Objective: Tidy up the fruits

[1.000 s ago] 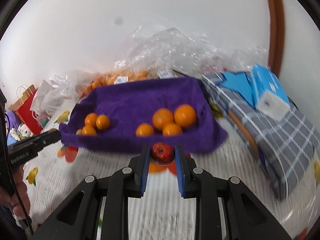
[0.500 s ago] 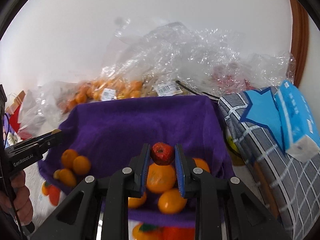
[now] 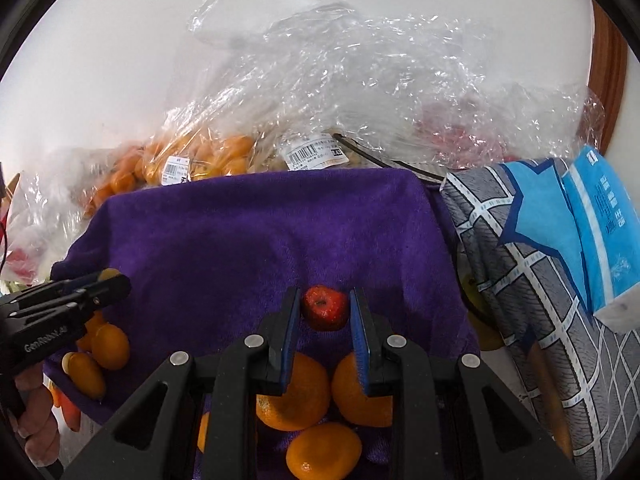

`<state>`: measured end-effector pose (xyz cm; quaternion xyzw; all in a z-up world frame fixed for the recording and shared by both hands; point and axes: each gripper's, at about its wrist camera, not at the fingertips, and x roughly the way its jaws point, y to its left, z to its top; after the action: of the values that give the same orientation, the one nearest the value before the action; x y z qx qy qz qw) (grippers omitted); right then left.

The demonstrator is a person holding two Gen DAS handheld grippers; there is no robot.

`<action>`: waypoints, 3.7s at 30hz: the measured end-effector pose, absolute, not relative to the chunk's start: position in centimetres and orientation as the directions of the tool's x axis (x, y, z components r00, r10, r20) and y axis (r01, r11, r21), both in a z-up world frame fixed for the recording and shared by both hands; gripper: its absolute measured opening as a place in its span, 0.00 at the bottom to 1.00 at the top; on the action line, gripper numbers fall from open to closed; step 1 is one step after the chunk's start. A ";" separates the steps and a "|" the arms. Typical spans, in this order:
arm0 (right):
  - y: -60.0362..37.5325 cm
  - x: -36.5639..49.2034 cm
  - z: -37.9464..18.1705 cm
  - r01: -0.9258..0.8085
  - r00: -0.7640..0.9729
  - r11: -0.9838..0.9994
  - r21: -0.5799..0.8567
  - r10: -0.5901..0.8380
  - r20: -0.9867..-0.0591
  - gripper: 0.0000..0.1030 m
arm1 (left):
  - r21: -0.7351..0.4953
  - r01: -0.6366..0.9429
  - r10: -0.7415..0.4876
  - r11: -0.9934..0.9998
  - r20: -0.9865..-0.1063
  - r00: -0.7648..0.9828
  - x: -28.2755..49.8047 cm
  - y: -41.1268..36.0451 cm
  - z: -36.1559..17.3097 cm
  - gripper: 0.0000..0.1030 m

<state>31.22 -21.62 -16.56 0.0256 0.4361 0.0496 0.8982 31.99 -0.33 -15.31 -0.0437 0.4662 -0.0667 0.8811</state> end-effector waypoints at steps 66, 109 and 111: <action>-23.8 -0.5 -0.8 0.049 0.782 0.998 0.027 -0.022 -0.623 0.94 | -0.059 0.041 -0.067 0.997 -0.580 0.812 1.4 -2.0 -1.1 0.89; -23.7 -0.6 -0.7 0.041 0.788 0.999 0.034 -0.011 -0.616 0.94 | -0.057 0.029 -0.056 0.998 -0.572 0.818 1.4 -1.5 -0.8 0.89; -23.7 -0.6 -0.7 0.041 0.787 0.999 0.034 -0.011 -0.617 0.94 | -0.057 0.027 -0.055 0.998 -0.574 0.817 1.4 -1.5 -0.8 0.89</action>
<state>-0.62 -23.74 -0.71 0.0226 0.3261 -0.0136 0.9450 1.41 -1.50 -0.78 -0.0229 0.3014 -0.0216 0.9530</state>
